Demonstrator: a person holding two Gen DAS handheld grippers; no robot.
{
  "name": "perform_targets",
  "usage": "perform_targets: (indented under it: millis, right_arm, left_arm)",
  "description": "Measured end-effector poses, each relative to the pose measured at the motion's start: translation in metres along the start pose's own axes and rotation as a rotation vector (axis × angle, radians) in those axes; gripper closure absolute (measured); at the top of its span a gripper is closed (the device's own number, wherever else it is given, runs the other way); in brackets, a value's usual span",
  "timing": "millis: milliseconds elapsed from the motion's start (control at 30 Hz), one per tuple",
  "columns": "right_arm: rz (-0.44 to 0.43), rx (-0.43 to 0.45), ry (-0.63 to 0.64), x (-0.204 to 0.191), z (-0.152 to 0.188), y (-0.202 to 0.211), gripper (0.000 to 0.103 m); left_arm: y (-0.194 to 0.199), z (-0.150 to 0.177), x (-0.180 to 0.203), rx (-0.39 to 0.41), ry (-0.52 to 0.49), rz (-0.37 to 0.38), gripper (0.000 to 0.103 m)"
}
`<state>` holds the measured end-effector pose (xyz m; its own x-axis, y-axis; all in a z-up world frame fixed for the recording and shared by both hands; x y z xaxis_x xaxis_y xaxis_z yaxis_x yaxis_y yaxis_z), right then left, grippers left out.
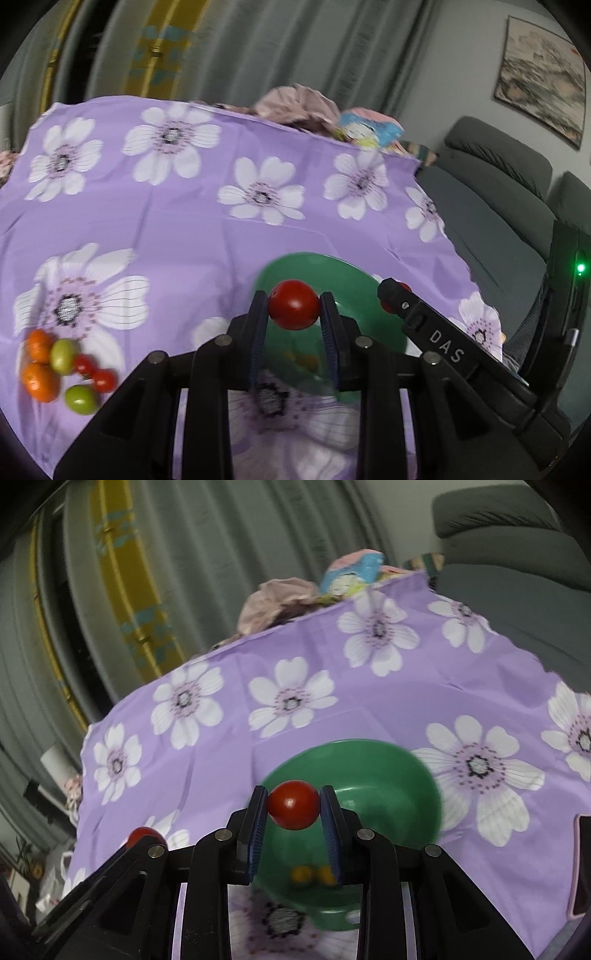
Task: Organize fruits
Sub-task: 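Carry the red tomato with the right gripper over the green bowl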
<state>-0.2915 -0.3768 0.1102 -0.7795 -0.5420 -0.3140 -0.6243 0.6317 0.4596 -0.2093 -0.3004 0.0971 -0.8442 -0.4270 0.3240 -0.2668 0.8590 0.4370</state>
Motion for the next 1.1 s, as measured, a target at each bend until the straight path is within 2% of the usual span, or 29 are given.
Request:
perform_targets:
  millis: [300,433,667,1100]
  right_arm:
    - [0.030,-0.037,-0.087,0.044,-0.002,-0.003,0.072]
    - [0.084,-0.083,-0.101,0.059,0.005,-0.009,0.072]
    - [0.040,-0.117,-0.112,0.057,0.009,-0.014,0.072]
    - [0.084,-0.215,-0.118,0.063,0.027,-0.030,0.072]
  left_arm:
    - [-0.039,0.014,0.036,-0.081,-0.050,0.038,0.075]
    - [-0.056,0.022,0.039,-0.120,-0.073,0.014,0.075]
    - [-0.069,0.034,0.038,-0.168,-0.083,-0.006,0.075]
    - [-0.085,0.049,0.026,-0.236,-0.069,-0.043,0.075]
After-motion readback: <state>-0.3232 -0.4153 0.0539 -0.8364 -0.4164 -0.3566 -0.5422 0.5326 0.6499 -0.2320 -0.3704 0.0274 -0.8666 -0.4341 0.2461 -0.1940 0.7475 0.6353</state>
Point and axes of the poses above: each gripper's, at about its wrist camera, not at the fingertips, and y roughly against the way its jaws point, x to its right, z to its underside, the point moved 9 cm from there along -y, roughly the way its jaws point, and after that the axes turned 4 degrees about x, right-handed, at the moved point
